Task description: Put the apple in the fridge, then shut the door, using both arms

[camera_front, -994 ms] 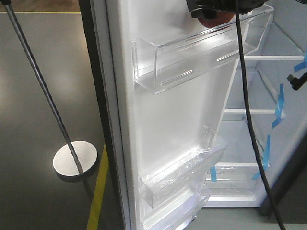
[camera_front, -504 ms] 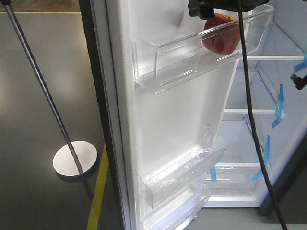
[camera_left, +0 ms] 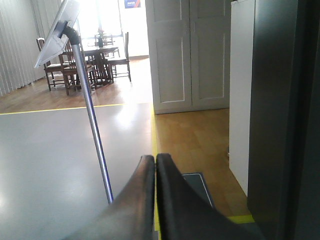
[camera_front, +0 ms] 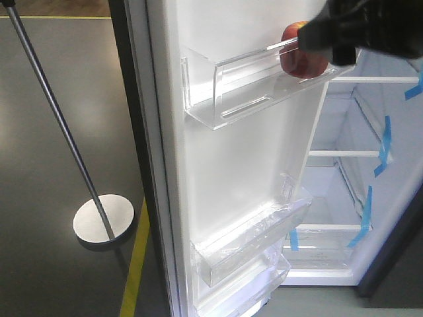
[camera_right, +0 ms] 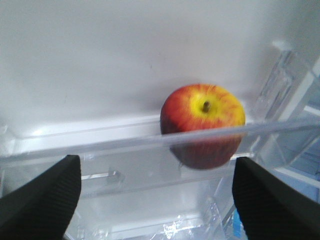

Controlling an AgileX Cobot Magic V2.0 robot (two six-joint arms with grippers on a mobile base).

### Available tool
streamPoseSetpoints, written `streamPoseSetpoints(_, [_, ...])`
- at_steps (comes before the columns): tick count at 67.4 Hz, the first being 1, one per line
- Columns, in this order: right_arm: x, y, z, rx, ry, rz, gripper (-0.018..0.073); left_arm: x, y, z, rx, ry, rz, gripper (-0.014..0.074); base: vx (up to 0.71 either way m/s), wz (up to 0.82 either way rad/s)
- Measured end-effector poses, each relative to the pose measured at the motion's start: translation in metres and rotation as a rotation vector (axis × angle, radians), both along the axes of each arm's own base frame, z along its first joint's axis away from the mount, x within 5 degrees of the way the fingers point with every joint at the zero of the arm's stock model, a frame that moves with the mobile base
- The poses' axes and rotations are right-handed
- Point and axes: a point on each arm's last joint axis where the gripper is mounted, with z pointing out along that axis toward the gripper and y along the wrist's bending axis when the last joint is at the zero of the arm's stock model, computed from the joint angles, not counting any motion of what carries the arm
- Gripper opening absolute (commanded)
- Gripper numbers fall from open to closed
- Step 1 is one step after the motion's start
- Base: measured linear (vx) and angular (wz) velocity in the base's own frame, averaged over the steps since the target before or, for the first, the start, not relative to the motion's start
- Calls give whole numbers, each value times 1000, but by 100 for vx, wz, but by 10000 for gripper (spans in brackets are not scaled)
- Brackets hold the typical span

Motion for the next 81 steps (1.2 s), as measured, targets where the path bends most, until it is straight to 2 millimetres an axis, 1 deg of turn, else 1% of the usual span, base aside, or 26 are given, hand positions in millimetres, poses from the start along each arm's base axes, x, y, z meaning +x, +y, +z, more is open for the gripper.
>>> streamPoseSetpoints(1, [-3,-1,-5,-1,12,2,587,0,0,0,0,0,0,-6,0,0])
streamPoseSetpoints(2, [-10,-3,-5,7,5,5,587,0,0,0,0,0,0,-6,0,0])
streamPoseSetpoints(3, [-11,-3,-9,3,14,7,587,0,0,0,0,0,0,-6,0,0])
streamPoseSetpoints(6, [-25,-7,-15,11,17,16,587,0,0,0,0,0,0,-6,0,0])
streamPoseSetpoints(7, [-26,-8,-19,7,26,17,587,0,0,0,0,0,0,-6,0,0])
streamPoseSetpoints(9, [-36,-11,-26,9,37,20,587,0,0,0,0,0,0,-6,0,0])
streamPoseSetpoints(11, [-44,-13,-28,13,36,23,587,0,0,0,0,0,0,-6,0,0])
streamPoseSetpoints(17, [-66,-21,-46,20,60,27,587,0,0,0,0,0,0,-6,0,0])
streamPoseSetpoints(23, [-91,-28,-68,34,89,34,587,0,0,0,0,0,0,-6,0,0])
streamPoseSetpoints(25, [-96,-30,-72,38,91,35,587,0,0,0,0,0,0,-6,0,0])
streamPoseSetpoints(27, [-106,-34,-78,44,86,37,587,0,0,0,0,0,0,-6,0,0])
streamPoseSetpoints(29, [-113,-36,-85,42,95,38,587,0,0,0,0,0,0,-6,0,0])
streamPoseSetpoints(34, [-129,-42,-97,48,89,39,587,0,0,0,0,0,0,-6,0,0])
streamPoseSetpoints(41, [-147,-48,-116,47,103,43,587,0,0,0,0,0,0,-6,0,0])
streamPoseSetpoints(53, [-168,-55,-145,42,136,51,587,0,0,0,0,0,0,-6,0,0])
streamPoseSetpoints(62, [-176,-58,-157,42,138,52,587,0,0,0,0,0,0,-6,0,0])
streamPoseSetpoints(69, [-179,-59,-162,42,142,53,587,0,0,1,0,-8,0,-6,0,0])
streamPoseSetpoints(81, [-179,-59,-162,43,144,54,587,0,0,2,-1,-22,0,-6,0,0])
